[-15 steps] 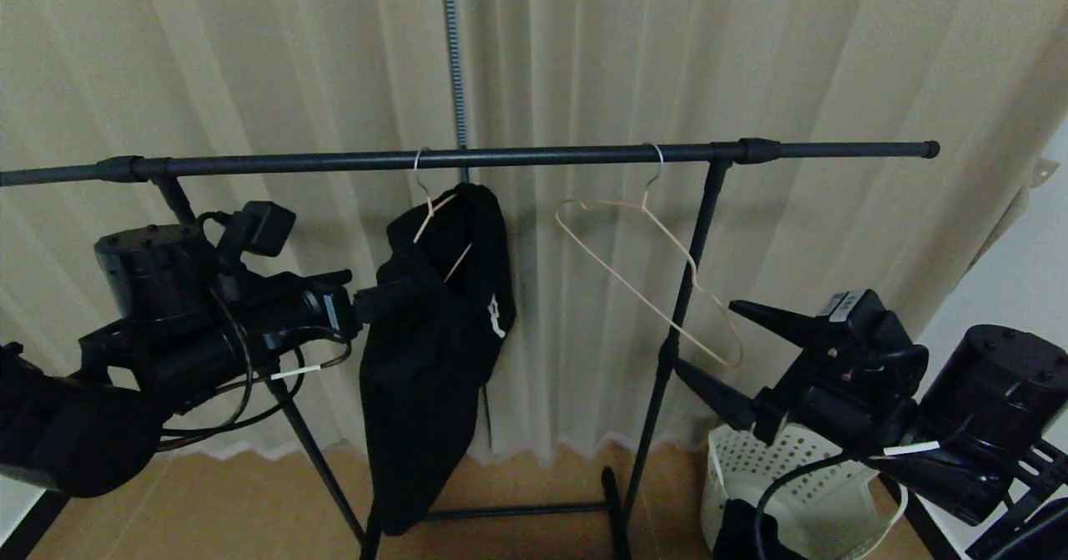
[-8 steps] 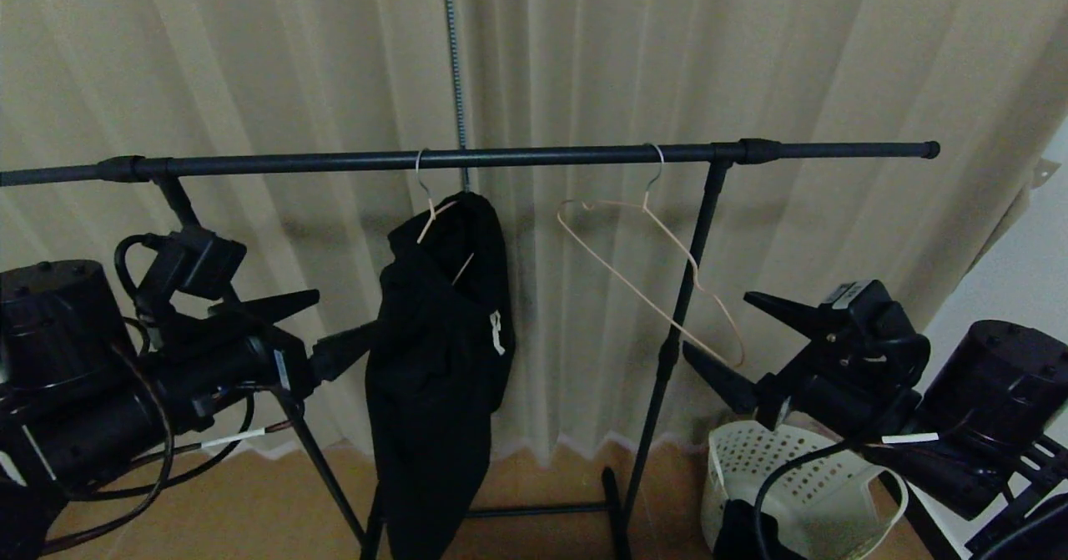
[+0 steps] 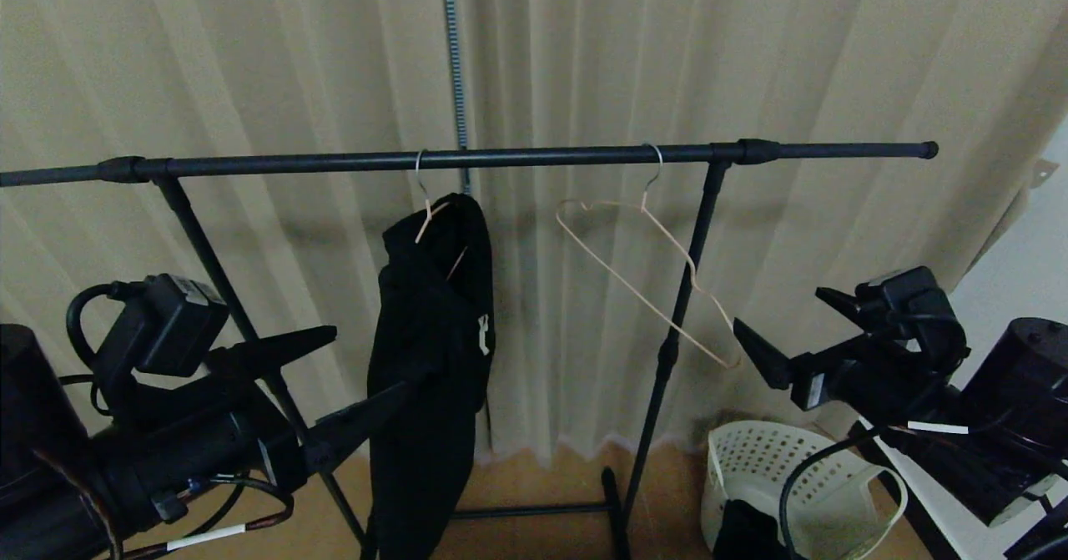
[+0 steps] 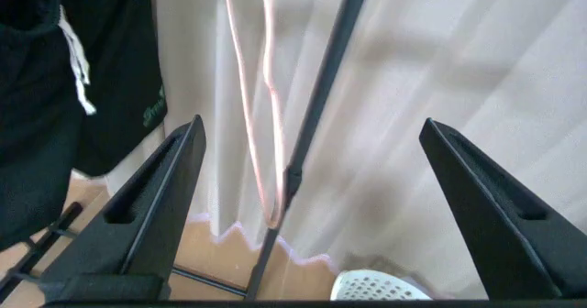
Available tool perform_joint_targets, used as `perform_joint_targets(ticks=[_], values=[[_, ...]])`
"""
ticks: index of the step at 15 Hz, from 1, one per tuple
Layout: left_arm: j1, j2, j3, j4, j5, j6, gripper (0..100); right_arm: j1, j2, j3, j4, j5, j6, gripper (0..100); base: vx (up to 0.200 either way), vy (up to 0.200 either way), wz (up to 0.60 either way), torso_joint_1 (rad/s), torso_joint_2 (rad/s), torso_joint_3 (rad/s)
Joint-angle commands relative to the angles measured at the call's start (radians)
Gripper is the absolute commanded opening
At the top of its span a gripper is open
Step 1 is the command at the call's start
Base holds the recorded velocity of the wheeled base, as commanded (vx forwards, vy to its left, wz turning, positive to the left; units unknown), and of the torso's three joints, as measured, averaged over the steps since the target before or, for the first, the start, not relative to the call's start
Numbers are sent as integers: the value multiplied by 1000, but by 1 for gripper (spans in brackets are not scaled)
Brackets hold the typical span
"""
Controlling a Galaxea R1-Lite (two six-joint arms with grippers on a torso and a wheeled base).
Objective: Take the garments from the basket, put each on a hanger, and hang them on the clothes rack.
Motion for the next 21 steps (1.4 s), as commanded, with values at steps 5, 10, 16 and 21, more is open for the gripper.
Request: perform_joint_targets(ticks=[5,10,16,21], values=[[-108,-4,27,1,82,-24,100,-47,5,-1,2,7,-1,100,0,0,0,0,0,0],[-143,42,25,-2,84,-41,100,-152,-15,149,-6,5,0,100,0,0,0,0,0,0],[-138,-16,129,-29,200,-97,100,-249,-17,255,-6,8,12,100,0,0,0,0,0,0],[-143,-74,183,-32,200,-157,100,-246,-6,255,-9,8,9,100,0,0,0,-145,323,183]])
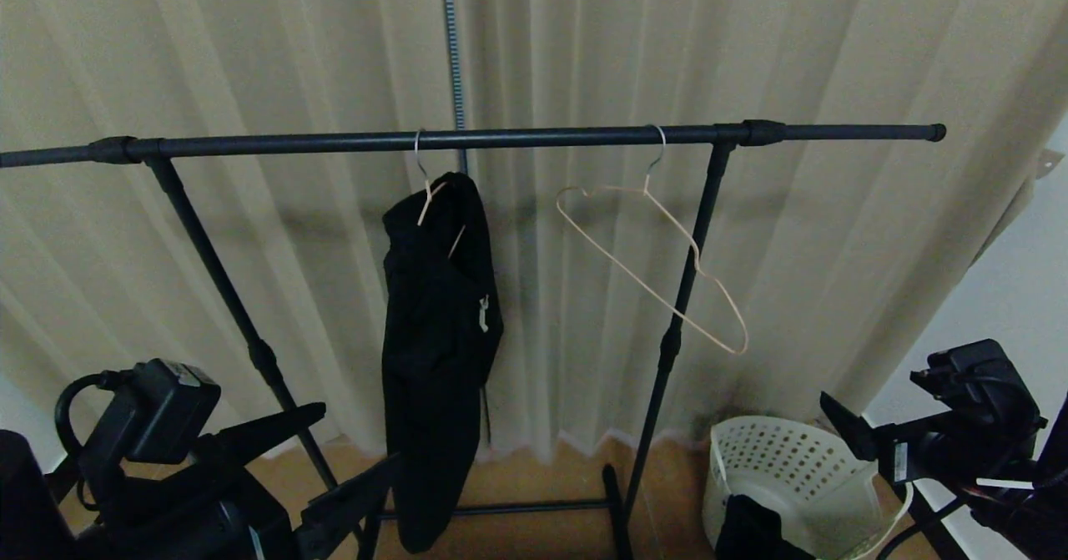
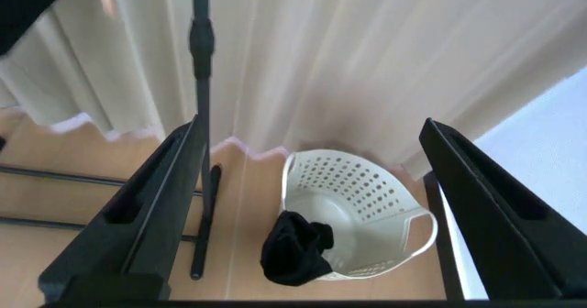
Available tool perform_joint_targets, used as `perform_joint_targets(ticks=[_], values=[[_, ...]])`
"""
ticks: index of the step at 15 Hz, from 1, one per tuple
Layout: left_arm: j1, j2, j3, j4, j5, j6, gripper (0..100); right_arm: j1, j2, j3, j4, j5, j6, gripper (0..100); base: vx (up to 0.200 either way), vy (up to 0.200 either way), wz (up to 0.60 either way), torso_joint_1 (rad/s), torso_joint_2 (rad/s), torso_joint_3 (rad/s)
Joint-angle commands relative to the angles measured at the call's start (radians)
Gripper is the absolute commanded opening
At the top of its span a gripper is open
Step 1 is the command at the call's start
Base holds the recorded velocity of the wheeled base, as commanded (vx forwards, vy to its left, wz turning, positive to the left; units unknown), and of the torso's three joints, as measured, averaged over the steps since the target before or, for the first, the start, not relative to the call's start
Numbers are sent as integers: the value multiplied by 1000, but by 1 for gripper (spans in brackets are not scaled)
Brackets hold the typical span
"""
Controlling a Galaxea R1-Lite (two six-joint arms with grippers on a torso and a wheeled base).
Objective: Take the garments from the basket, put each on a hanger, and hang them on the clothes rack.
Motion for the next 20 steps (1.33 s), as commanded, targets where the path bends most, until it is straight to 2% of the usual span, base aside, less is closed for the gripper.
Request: perform_joint_targets(ticks=[1,7,13,20], values=[[-1,-15,8,0,0,-1,100,0,4,1,2,0,-1,100,0,0,0,-163,369,212],[-1,-19,34,0,0,1,100,-38,-8,1,9,0,2,100,0,0,0,-187,435,250],[-1,-18,45,0,-2,-1,100,75,6,1,-1,-1,-7,100,0,0,0,-223,543,326],[-2,-27,61,0,-3,1,100,78,18,1,-1,-3,-8,100,0,0,0,-182,513,325]])
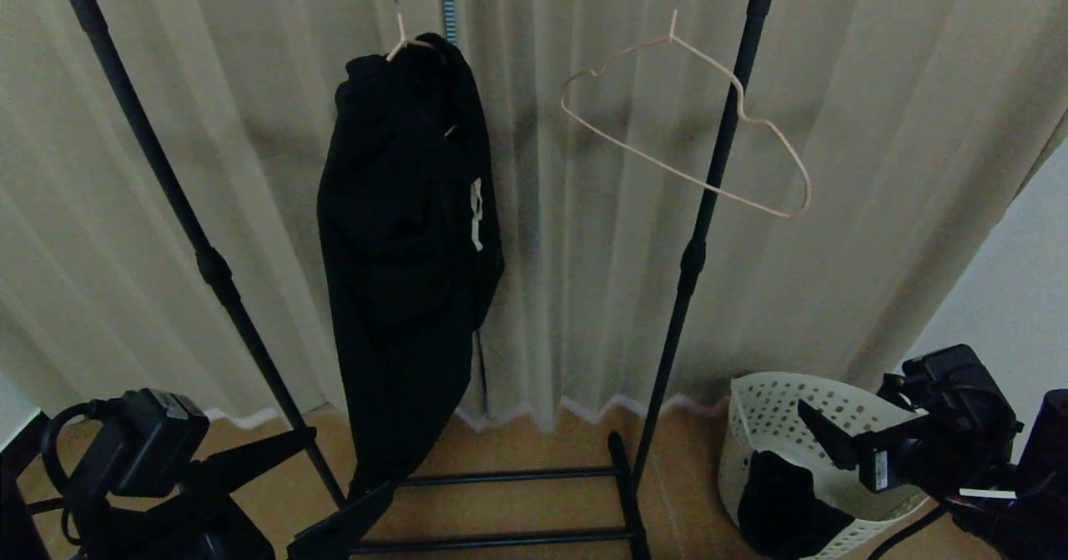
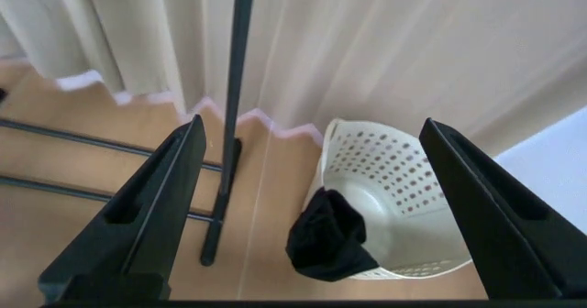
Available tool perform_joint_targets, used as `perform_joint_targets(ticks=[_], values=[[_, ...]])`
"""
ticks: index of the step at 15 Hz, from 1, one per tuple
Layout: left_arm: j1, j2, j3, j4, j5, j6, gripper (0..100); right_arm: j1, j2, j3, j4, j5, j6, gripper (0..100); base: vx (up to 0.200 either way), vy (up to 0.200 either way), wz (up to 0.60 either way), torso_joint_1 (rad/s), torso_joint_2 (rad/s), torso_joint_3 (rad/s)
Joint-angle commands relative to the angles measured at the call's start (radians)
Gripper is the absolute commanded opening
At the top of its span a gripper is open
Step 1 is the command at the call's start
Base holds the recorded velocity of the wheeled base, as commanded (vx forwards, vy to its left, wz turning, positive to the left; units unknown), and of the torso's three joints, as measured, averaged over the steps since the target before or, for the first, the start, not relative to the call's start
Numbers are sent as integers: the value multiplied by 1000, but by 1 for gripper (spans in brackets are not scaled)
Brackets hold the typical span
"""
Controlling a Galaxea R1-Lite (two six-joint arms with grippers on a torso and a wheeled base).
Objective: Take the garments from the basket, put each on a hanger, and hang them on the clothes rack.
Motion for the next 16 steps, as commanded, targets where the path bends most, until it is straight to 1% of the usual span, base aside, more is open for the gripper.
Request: perform_joint_targets(ticks=[1,4,11,16], values=[[0,1,2,0,0,-1,100,0,8,0,-1,-1,-1,100,0,0,0,-134,408,271],[0,2,13,0,0,-1,100,2,19,0,-1,-1,-1,100,0,0,0,-41,139,95],[-2,1,13,0,-2,-1,100,2,19,0,-1,-1,-1,100,0,0,-600,-5,17,9],[-8,1,15,0,-3,1,100,2,17,0,-2,-2,-1,100,0,0,0,0,0,0]])
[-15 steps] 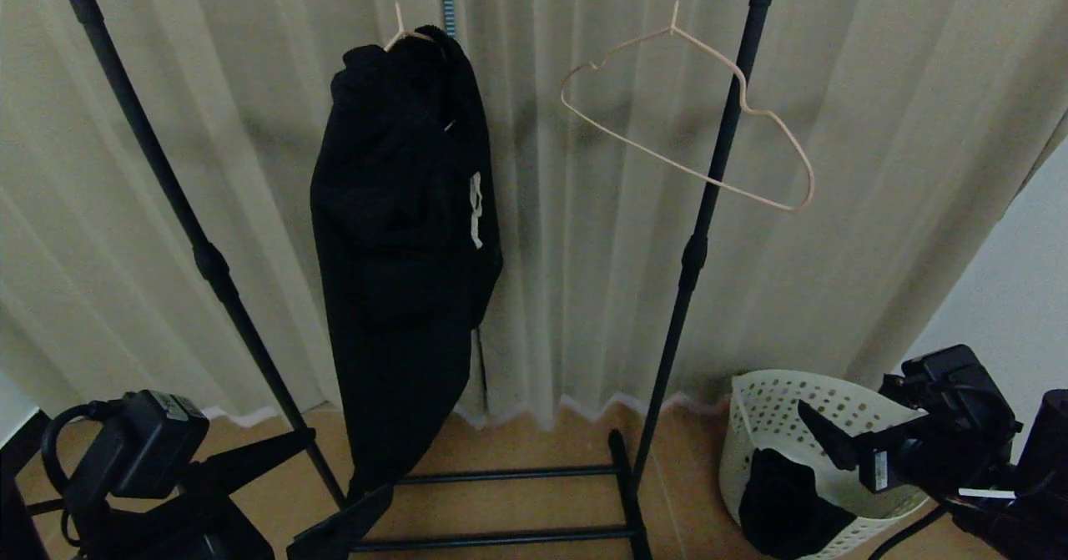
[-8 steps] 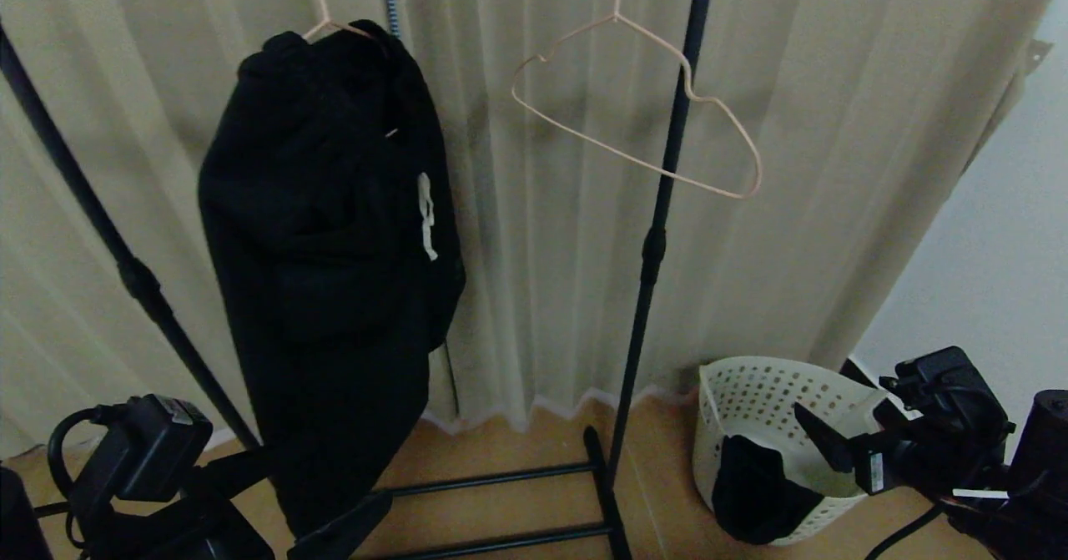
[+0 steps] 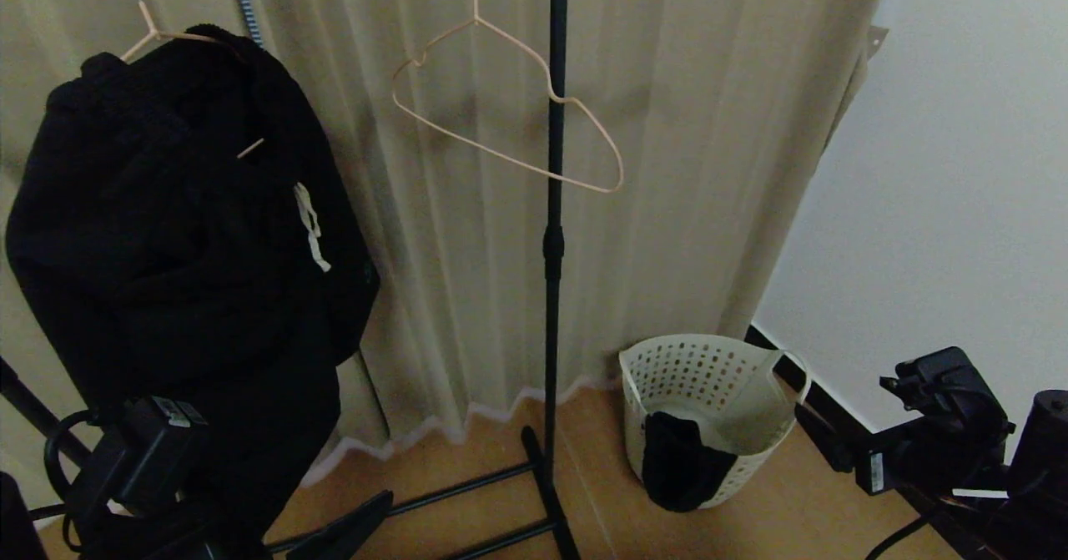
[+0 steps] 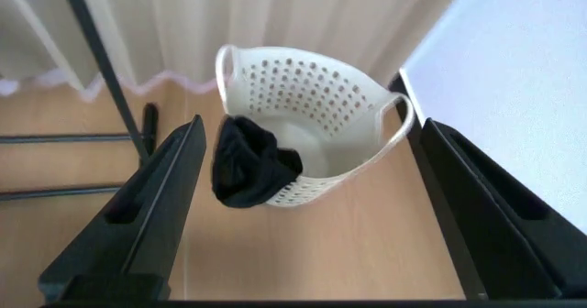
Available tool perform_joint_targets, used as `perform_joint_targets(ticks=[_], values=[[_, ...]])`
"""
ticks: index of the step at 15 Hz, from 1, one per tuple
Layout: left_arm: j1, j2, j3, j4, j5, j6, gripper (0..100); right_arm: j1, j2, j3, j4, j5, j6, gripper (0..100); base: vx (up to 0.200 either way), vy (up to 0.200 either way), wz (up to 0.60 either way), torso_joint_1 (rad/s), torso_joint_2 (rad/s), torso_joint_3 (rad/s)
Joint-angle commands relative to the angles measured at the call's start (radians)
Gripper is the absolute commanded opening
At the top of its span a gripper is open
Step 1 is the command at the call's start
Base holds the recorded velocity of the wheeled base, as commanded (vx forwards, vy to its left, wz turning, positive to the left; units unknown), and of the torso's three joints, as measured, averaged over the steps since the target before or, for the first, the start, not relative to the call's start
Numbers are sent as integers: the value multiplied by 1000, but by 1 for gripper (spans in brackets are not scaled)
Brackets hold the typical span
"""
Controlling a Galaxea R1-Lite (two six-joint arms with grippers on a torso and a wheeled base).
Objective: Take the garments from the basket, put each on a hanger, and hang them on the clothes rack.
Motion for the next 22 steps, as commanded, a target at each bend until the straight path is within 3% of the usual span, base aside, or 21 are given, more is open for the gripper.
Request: perform_joint_targets(ticks=[1,5,19,22], values=[[-1,2,2,0,-1,0,100,0,0,0,-1,0,-1,100,0,0,0,0,0,0],[-15,-2,5,0,-1,3,100,3,-13,0,-1,0,-22,100,0,0,0,0,0,0],[-18,4,13,1,-1,-3,100,3,3,0,3,-2,-22,100,0,-200,0,2,2,3],[-16,4,13,3,1,0,100,12,19,0,3,-20,-21,100,0,0,0,0,0,0]])
